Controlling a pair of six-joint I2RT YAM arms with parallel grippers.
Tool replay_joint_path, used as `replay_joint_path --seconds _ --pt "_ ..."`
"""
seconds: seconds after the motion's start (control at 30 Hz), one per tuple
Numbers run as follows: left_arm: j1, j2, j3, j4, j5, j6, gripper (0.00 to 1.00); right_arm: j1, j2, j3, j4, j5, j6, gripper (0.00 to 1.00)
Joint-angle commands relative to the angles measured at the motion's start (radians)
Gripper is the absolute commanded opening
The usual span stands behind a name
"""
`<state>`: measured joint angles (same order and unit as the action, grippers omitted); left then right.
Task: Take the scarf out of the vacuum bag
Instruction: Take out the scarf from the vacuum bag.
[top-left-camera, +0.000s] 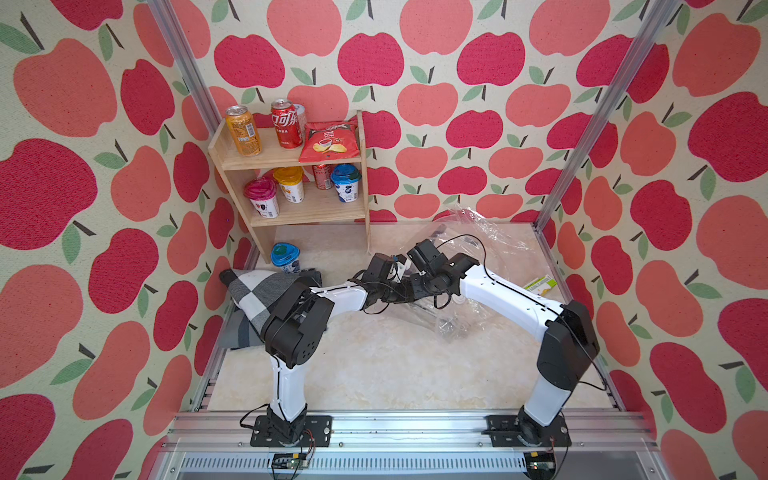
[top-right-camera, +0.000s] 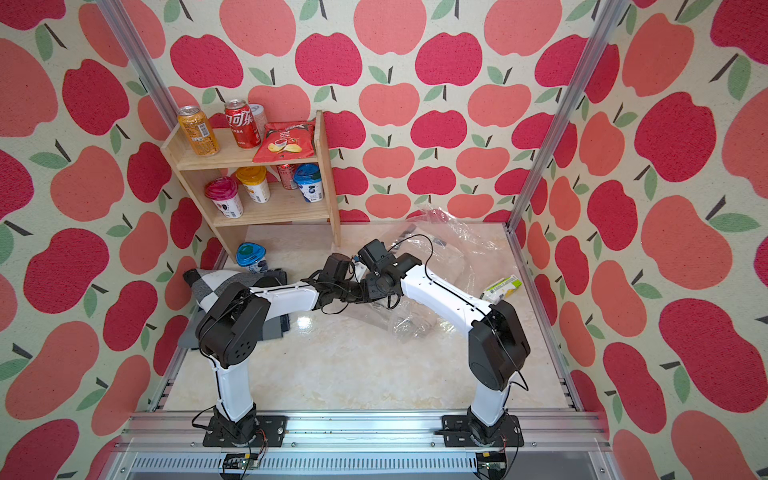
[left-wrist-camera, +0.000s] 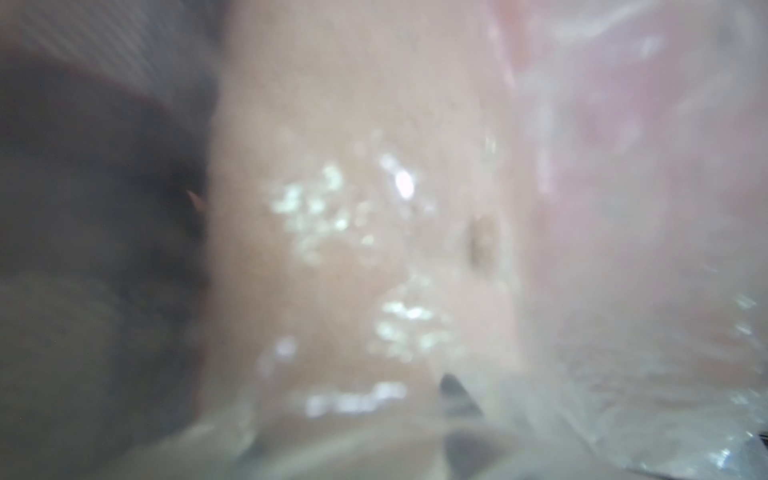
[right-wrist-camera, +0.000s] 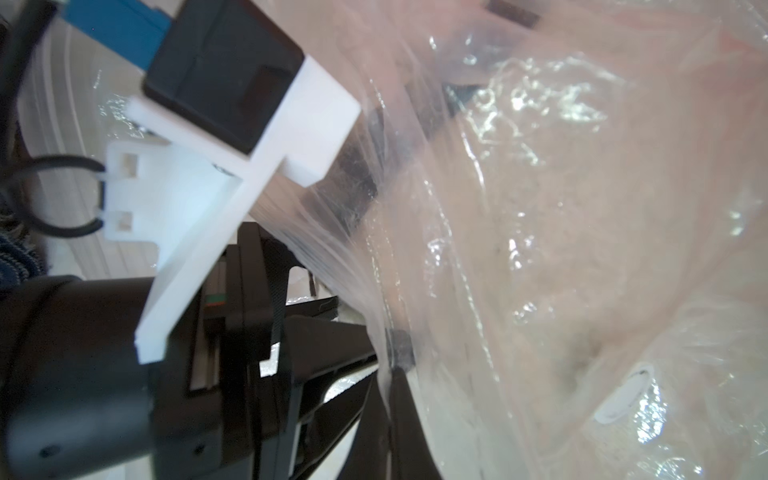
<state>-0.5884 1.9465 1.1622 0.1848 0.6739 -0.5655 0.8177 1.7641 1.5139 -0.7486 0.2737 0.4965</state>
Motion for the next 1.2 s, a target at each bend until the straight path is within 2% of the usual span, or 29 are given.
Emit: replay_joint_path --seconds 0.0,0.07,0.1,0.13,0.27,0.63,1.17 --pt "-0.007 0.023 0.036 -0.012 0.001 -0.017 0.46 -0.004 -0.026 0.004 -0.011 -0.004 0.014 0.00" --pt "-0.008 0.019 0.051 -0.035 -0.026 -0.016 0.14 -0.005 -0.025 0.006 -0.012 -0.004 0.014 0.00" --pt "-0.010 0.018 0.062 -0.048 -0.035 -0.012 0.03 -0.006 -0.024 0.006 -0.012 -0.004 0.017 0.00" --pt "-0.015 0.015 0.075 -0.065 -0.044 -0.004 0.00 -0.008 -0.022 0.007 -0.011 -0.008 0.018 0.00" --pt "-0.025 -0.022 0.078 -0.081 -0.095 0.003 0.00 -0.023 -0.017 0.012 -0.010 -0.019 0.033 0.00" --pt "-0.037 -0.218 -0.024 -0.101 -0.258 0.022 0.00 -0.073 0.026 0.107 -0.018 -0.055 0.048 0.00" --pt "-0.011 -0.386 -0.022 -0.238 -0.269 0.032 0.00 -0.153 0.147 0.309 -0.063 -0.096 0.059 0.00"
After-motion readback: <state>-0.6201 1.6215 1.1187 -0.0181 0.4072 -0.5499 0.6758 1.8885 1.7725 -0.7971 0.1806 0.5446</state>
